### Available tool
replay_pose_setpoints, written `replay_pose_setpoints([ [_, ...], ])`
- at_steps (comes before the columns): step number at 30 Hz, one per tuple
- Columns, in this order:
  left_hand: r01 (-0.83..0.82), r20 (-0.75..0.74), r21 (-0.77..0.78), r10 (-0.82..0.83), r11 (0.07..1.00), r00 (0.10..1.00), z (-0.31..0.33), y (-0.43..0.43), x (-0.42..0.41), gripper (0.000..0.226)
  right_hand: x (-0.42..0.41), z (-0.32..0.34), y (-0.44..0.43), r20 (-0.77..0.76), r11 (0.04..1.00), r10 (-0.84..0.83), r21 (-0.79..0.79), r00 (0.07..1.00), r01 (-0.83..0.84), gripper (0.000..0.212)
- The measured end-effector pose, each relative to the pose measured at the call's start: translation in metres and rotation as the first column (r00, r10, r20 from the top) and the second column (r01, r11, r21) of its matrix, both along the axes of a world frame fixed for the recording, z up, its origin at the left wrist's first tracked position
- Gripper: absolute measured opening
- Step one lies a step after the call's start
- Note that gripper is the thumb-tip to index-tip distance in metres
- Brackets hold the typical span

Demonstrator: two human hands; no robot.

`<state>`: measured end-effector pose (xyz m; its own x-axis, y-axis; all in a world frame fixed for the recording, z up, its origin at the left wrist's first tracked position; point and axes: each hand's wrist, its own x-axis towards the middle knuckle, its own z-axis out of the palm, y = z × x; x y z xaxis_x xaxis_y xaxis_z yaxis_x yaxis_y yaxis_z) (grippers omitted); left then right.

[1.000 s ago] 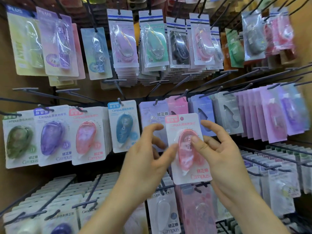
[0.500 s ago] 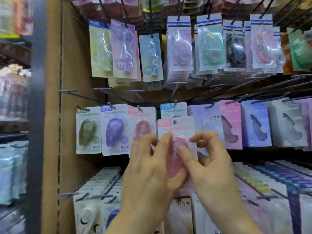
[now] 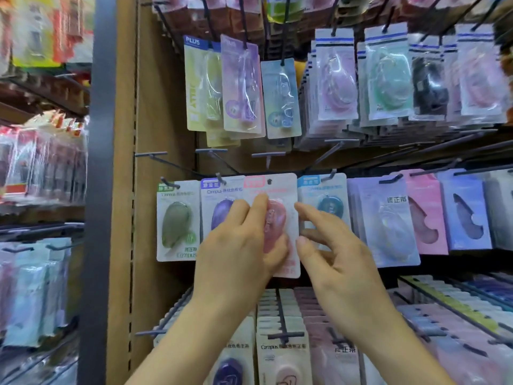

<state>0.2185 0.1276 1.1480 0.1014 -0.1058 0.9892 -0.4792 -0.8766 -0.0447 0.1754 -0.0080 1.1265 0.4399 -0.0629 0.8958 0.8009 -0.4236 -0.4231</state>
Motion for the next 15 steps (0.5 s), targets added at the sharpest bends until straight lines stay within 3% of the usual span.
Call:
replay_pose_setpoints([
  [8, -0.035, 0.005, 0.056, 0.035, 0.998, 0.999, 0.001, 0.0, 0.019, 0.062, 0.012, 0.004, 0.0, -0.054, 0.988, -0.138, -0.082, 0.989, 0.134, 0.043],
  [15, 0.073, -0.044, 0.119, -0.068, 0.99, 0.997, -0.014, 0.012, 0.027, 0.075, 0.026, 0.011, -0.003, -0.116, 0.955, -0.284, -0.122, 0.952, 0.27, 0.053],
])
